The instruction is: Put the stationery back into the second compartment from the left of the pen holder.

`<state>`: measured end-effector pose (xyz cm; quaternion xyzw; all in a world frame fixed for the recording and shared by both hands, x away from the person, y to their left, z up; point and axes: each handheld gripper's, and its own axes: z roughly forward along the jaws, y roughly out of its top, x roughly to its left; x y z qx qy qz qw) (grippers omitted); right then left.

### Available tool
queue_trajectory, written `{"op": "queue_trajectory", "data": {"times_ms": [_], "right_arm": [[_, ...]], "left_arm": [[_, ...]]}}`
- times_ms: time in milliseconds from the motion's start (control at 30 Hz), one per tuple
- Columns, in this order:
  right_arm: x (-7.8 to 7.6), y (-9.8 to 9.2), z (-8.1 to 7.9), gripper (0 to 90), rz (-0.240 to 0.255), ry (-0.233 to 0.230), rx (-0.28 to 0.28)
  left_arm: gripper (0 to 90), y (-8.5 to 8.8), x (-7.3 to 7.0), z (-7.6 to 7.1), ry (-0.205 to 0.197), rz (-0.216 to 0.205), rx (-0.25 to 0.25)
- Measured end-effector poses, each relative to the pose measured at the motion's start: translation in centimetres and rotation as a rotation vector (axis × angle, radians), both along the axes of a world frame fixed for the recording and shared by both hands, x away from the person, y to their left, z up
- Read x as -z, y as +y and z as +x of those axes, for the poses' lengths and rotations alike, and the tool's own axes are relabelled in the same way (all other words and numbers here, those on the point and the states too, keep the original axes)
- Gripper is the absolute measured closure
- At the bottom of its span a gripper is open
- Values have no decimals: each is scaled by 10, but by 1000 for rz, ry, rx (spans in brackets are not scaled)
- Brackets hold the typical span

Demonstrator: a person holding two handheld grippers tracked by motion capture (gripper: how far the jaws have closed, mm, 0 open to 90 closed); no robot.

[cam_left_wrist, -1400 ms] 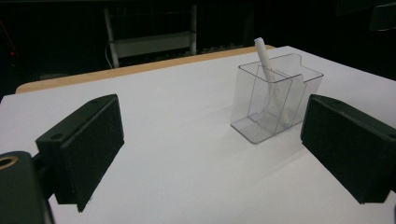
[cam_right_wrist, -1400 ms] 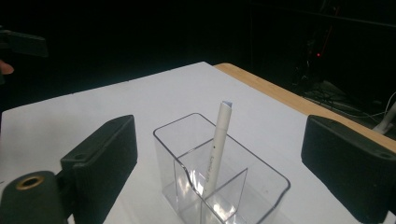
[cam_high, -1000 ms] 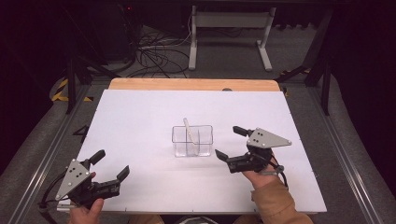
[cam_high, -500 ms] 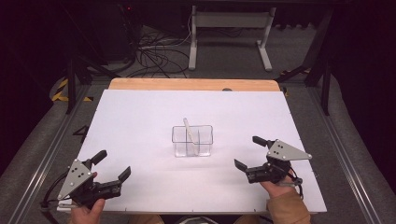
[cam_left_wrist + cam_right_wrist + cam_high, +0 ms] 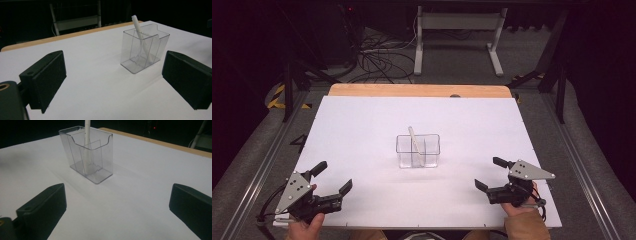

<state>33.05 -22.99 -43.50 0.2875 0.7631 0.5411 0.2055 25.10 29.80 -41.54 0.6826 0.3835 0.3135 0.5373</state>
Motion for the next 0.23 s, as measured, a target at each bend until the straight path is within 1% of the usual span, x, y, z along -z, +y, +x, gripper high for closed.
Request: {"op": "queue_trajectory", "data": {"times_ms": [67, 167, 233], "right_arm": [[0, 0, 0, 3, 8, -6, -8], [0, -1, 0, 3, 28, -10, -20], [0, -1, 1, 3, 33, -11, -26]], "left_arm": [[62, 0, 1, 1, -1, 1, -3], [62, -1, 3, 1, 0, 13, 0], [62, -1, 4, 2, -2, 20, 1]]}}
